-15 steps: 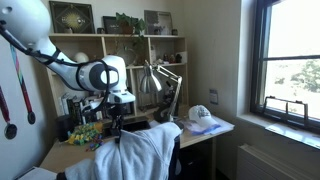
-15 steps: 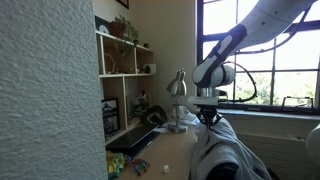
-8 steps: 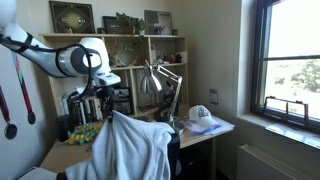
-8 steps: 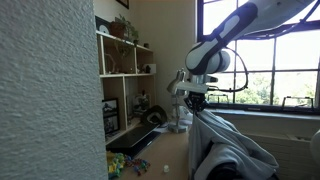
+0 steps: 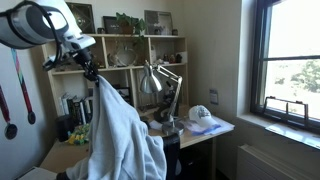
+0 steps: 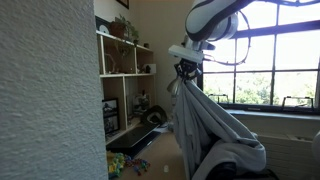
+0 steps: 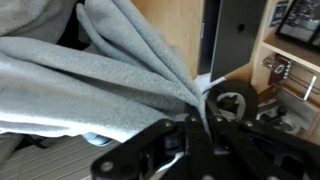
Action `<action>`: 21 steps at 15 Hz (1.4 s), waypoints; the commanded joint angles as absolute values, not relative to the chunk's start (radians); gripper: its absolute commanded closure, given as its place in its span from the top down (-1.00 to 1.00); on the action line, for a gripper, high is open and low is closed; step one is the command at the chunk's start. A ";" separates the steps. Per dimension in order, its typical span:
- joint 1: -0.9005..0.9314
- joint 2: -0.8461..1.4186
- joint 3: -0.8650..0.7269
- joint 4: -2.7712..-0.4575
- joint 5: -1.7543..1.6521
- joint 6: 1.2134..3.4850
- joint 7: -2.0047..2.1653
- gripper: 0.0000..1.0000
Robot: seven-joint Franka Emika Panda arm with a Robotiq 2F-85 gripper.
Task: Move the jersey from the chair to the table.
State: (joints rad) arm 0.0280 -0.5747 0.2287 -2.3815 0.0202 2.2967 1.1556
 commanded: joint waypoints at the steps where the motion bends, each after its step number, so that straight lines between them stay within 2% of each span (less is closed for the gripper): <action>1: 0.010 -0.628 0.276 -2.268 0.014 2.322 1.214 -0.97; 9: -0.056 -0.512 0.424 -1.979 -0.035 2.530 1.341 -0.97; 13: -0.148 -0.441 0.509 -1.843 -0.149 2.627 1.485 -0.97; 21: -0.202 -0.303 0.607 -1.565 -0.248 2.680 1.732 -0.97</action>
State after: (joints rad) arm -0.1662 -0.3727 0.5535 -1.6959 -0.2310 2.6263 1.6531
